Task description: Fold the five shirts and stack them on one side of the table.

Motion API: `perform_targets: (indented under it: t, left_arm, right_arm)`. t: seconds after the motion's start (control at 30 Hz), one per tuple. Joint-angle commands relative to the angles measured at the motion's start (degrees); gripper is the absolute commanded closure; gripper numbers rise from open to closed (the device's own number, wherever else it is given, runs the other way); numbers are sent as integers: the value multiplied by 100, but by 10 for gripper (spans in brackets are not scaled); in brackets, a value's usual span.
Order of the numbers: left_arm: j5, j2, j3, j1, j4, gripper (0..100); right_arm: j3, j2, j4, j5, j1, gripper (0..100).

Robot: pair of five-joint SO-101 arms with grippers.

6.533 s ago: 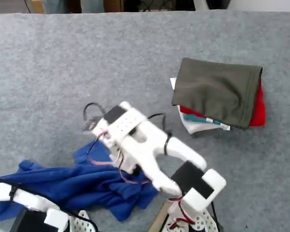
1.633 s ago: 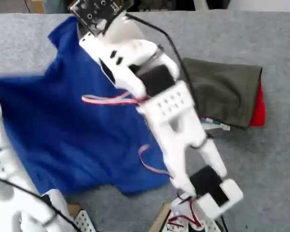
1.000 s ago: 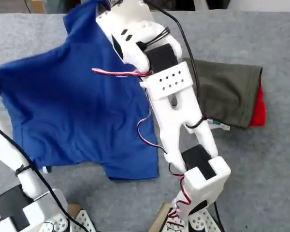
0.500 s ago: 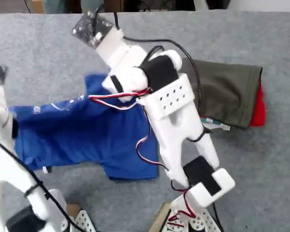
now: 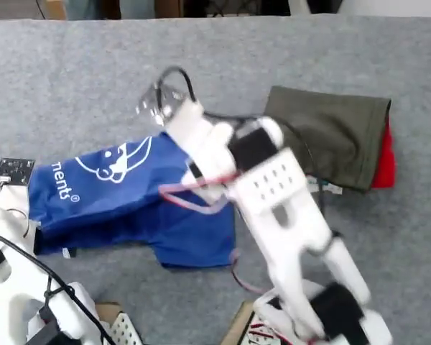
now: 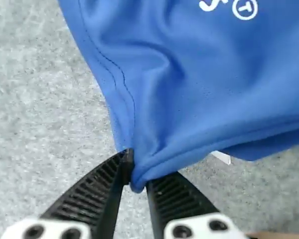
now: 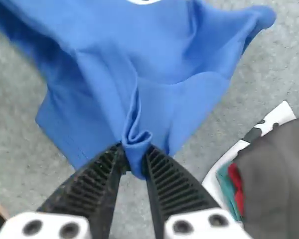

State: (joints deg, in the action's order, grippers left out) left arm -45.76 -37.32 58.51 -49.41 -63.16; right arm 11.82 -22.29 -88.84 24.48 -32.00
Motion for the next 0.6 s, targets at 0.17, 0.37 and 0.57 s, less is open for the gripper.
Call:
perform_targets:
  t: [0.17,0.37,0.57]
  left_arm:
    - [-422,-149,-31,-48,79,971]
    - [-536,-149,-207,-145,62,971]
    - [-545,-149,-277,-207,26,971]
  right_arm:
    - [3653,-2360,1046,62,-44,985]
    - [4804,-3116,1486,79,-44,985]
    - [5042,-3037,1829,79,-44,984]
